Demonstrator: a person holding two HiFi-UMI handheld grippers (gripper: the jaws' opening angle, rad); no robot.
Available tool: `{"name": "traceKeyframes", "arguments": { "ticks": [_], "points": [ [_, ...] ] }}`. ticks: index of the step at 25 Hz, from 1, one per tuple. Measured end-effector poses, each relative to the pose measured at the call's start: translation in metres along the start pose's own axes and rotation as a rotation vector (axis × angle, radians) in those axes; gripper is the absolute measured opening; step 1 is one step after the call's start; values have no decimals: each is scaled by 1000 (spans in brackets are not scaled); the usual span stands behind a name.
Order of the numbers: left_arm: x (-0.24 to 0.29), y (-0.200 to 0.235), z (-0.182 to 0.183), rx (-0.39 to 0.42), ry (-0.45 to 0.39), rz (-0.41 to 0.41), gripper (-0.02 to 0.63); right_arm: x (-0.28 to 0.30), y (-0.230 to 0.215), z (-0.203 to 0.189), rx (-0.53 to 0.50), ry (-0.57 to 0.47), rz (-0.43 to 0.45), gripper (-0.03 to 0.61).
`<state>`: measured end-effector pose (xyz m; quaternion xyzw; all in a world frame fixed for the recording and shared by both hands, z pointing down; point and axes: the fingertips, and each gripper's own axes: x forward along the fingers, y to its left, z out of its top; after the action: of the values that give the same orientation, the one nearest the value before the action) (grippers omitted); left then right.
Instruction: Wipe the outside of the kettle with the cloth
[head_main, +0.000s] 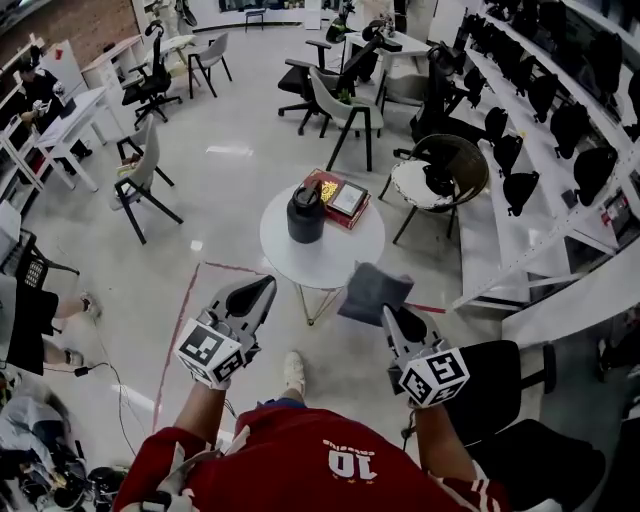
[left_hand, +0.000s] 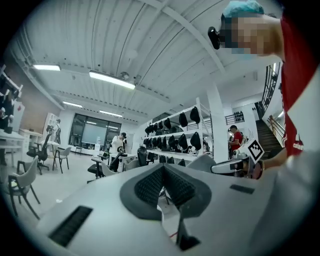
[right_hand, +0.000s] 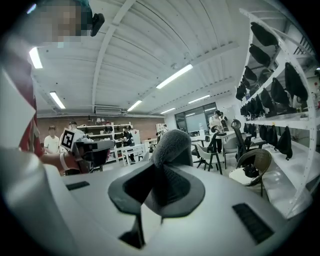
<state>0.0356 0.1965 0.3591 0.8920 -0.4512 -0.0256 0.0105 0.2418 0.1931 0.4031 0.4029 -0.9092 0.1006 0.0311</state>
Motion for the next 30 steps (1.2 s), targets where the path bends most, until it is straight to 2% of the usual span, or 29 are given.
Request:
{"name": "traceKeyframes", "arguments": {
  "ticks": [7, 13, 22, 26, 30],
  "points": [
    [55, 98, 11, -8, 6, -35, 6, 106, -32, 18, 1, 23, -59, 50],
    [82, 161, 5, -46, -4, -44, 6, 174, -65, 14, 22, 74, -132, 50],
    [97, 212, -8, -87, -6, -15, 6, 258, -114, -11, -9, 206, -188, 49],
    [110, 226, -11, -78, 13, 10, 6, 296, -145, -24, -21, 272, -204, 50],
    [119, 235, -13, -73, 28, 73, 6, 337, -169, -45, -52, 353, -184, 49]
  ]
}}
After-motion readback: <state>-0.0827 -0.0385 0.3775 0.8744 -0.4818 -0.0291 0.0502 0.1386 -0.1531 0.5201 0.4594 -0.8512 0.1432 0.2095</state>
